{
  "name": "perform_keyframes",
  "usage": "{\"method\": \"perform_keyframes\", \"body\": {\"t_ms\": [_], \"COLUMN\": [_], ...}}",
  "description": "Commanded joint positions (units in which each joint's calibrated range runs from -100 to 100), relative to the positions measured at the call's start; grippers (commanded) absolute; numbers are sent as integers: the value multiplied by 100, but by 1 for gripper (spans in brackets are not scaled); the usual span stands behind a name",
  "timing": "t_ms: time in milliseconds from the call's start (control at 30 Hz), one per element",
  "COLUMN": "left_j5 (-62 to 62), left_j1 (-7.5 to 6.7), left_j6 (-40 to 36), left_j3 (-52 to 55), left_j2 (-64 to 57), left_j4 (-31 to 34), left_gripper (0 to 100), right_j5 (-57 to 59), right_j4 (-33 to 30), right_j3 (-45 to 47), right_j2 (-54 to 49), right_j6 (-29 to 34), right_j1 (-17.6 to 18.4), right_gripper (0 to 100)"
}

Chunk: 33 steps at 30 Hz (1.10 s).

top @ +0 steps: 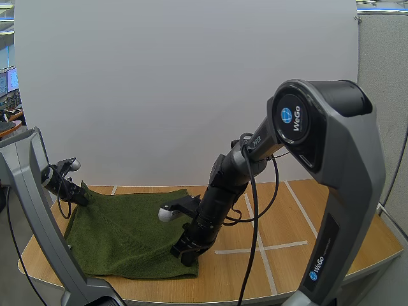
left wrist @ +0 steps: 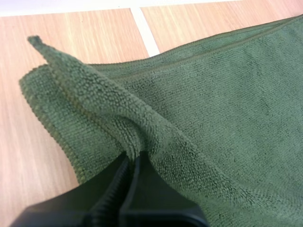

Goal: Fold the towel

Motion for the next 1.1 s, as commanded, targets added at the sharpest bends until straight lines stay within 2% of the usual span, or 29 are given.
{"method": "perform_keyframes", "body": {"t_ms": [0, 200, 867, 1067], "left_j5": [30, 30, 30, 30], "left_j1": [13, 13, 15, 130], "left_j6": [-59, -60, -29, -89], "left_j3": [-51, -51, -203, -519], "left_j2": [-60, -60, -60, -60], "left_j4": [-38, 21, 1004, 1004], "left_gripper": [0, 0, 0, 0], "right_j5": [-341, -693, -776, -811], "right_j4": [-169, -300, -324, -324], "right_j3": [86, 314, 360, 360], "right_j2": [169, 169, 169, 169], "right_j6": [-6, -15, -15, -15], "right_j1": [6, 6, 6, 6], "right_gripper": [0, 0, 0, 0]}}
